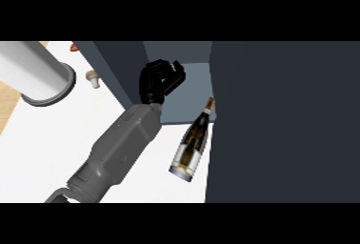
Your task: Pick up the wine, place it into the cabinet and close the cabinet
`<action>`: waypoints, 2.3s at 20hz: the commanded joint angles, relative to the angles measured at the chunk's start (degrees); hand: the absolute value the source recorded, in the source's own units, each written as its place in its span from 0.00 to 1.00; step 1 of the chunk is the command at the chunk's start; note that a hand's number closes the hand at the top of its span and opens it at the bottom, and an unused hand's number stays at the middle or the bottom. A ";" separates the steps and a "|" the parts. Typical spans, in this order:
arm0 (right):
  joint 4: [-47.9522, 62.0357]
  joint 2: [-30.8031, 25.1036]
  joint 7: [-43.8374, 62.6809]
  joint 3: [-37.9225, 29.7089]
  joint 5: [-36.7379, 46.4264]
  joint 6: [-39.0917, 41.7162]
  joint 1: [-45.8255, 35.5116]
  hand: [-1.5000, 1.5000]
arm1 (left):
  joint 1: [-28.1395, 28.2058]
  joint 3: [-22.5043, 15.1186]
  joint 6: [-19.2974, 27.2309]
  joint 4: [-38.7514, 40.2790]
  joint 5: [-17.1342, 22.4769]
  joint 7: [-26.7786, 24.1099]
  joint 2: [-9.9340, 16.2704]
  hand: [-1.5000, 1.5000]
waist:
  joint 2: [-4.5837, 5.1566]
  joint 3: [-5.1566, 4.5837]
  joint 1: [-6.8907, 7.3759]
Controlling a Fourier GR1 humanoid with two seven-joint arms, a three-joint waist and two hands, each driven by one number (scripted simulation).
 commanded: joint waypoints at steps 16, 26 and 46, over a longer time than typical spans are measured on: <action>-6.72 1.06 3.32 0.33 -5.78 1.32 0.48 0.00 | -13.98 -0.08 10.53 21.67 -9.49 -0.08 3.00 0.00 | 0.55 0.01 -0.80; -9.46 1.02 3.87 2.32 -4.01 1.97 3.89 0.00 | -14.29 0.70 9.44 25.95 -10.99 1.24 5.64 0.00 | 0.54 -0.03 -1.36; -9.83 2.67 7.40 2.03 -3.00 -0.51 -0.44 0.00 | -10.87 3.45 -1.92 16.70 -12.10 -9.97 0.36 0.00 | -0.31 -0.07 1.87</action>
